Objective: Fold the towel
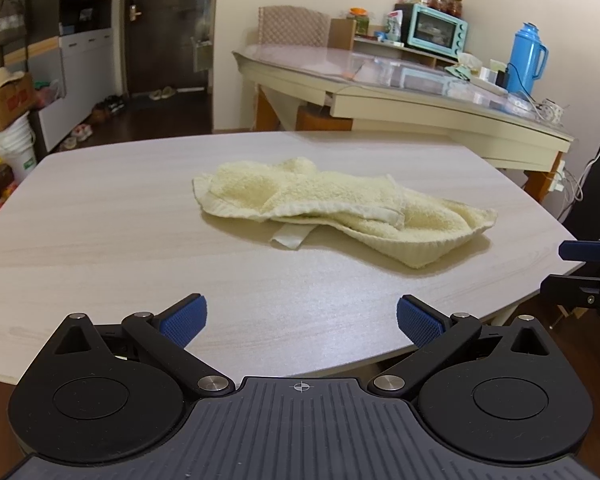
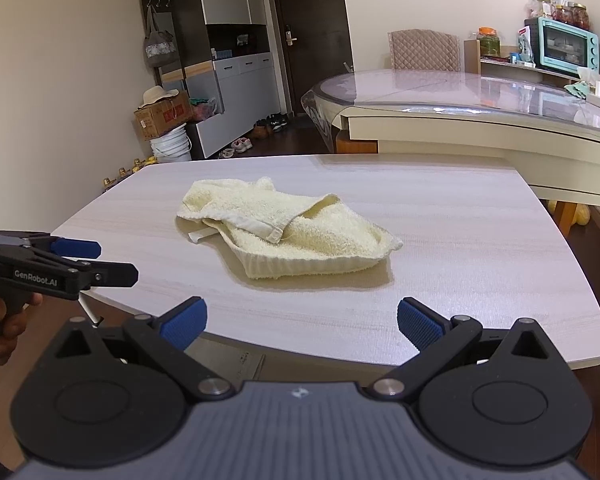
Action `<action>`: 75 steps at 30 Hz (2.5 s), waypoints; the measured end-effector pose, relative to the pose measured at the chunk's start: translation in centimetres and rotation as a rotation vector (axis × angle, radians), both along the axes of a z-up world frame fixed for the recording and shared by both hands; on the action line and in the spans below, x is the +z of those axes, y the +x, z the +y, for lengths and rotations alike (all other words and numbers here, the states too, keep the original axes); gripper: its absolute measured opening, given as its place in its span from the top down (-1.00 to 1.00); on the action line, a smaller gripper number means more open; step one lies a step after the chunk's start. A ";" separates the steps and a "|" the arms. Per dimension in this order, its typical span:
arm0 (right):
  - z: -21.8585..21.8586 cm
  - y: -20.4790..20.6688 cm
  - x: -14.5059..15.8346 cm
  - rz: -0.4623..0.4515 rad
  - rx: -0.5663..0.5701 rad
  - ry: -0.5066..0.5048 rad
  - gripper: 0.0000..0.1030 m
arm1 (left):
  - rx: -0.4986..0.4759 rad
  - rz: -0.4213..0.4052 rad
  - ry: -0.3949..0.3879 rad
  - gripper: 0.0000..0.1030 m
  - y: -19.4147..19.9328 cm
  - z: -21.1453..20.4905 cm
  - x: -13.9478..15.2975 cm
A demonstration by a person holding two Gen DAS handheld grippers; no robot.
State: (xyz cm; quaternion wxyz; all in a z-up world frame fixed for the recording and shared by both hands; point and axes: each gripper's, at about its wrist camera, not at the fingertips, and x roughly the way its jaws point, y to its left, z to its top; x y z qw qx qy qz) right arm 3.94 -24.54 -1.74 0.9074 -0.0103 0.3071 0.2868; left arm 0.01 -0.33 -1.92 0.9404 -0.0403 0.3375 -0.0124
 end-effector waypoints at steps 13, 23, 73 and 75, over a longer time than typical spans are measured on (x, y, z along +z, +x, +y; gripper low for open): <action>0.5 0.4 -0.1 0.000 0.005 0.002 -0.99 | 0.002 0.005 -0.002 -1.00 -0.1 0.1 -0.2; 1.3 1.1 0.3 -0.027 0.032 0.013 -0.99 | -0.003 -0.001 0.003 -1.00 0.2 0.5 -0.1; 14.5 8.0 -3.7 -0.379 0.439 -0.594 0.10 | -0.242 -0.021 0.121 -0.99 10.0 7.8 0.2; 15.0 8.4 -4.0 -0.387 0.454 -0.604 0.10 | -0.243 -0.023 0.120 -1.00 10.1 7.8 0.2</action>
